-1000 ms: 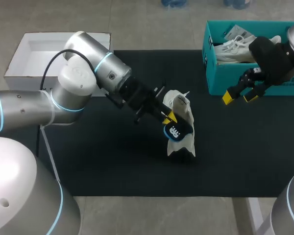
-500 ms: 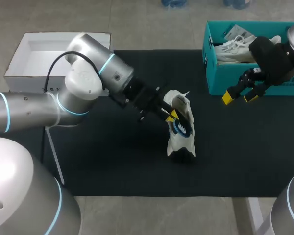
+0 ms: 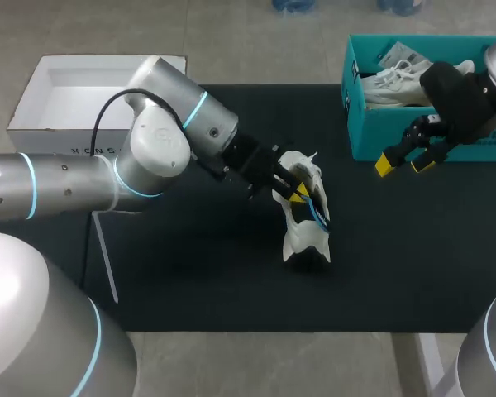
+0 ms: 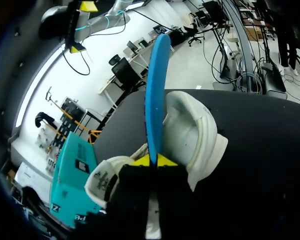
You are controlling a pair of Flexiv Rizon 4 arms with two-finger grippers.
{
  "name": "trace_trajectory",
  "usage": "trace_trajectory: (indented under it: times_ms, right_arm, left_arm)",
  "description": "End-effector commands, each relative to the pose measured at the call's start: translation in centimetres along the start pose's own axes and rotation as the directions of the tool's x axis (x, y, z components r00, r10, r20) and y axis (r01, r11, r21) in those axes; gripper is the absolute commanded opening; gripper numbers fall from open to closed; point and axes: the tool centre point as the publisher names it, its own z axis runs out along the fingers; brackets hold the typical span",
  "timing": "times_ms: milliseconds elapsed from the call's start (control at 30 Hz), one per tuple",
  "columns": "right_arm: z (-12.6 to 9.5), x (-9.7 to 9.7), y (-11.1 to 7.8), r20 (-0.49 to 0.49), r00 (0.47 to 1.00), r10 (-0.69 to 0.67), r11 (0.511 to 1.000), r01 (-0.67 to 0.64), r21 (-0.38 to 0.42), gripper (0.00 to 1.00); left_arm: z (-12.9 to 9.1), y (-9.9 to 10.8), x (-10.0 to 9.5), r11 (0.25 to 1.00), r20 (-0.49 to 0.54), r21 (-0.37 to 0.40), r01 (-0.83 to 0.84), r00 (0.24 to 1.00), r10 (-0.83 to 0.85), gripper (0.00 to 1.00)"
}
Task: Take the shoe out of the shoebox, open the shoe tongue, remove and reinsert the insole, then place the shoe into the shoebox
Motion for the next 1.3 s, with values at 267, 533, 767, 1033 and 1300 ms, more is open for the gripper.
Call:
trace_trajectory:
  times_ms: [267, 533, 767, 1033, 1300]
  right_arm:
    - [0.1, 0.0, 0.1, 0.002, 1.0, 0.0, 1.0, 0.0, 0.003, 1.0]
    - [0.1, 0.0, 0.1, 0.002, 1.0, 0.0, 1.0, 0.0, 0.003, 1.0]
    - [0.1, 0.0, 0.1, 0.002, 1.0, 0.0, 1.0, 0.0, 0.003, 1.0]
    - [0.1, 0.0, 0.1, 0.002, 1.0, 0.0, 1.0, 0.0, 0.003, 1.0]
    - [0.1, 0.0, 0.1, 0.002, 1.0, 0.0, 1.0, 0.0, 0.003, 1.0]
  left_arm:
    - [-2.0, -1.8, 0.6, 0.999, 0.054, 0.038, -0.015, 0.998, 0.013, 1.0]
    - [-0.5, -3.7, 0.6, 0.996, 0.023, 0.085, -0.033, 0.999, 0.031, 0.84]
    - [-0.3, -4.0, 0.0, 0.995, 0.024, 0.095, -0.032, 0.999, 0.029, 0.49]
    - [0.7, -3.0, 0.9, 0.998, -0.033, 0.067, -0.018, 0.999, 0.02, 0.0]
    - [0.6, -2.7, 0.5, 0.997, -0.026, 0.073, -0.023, 0.999, 0.025, 0.0]
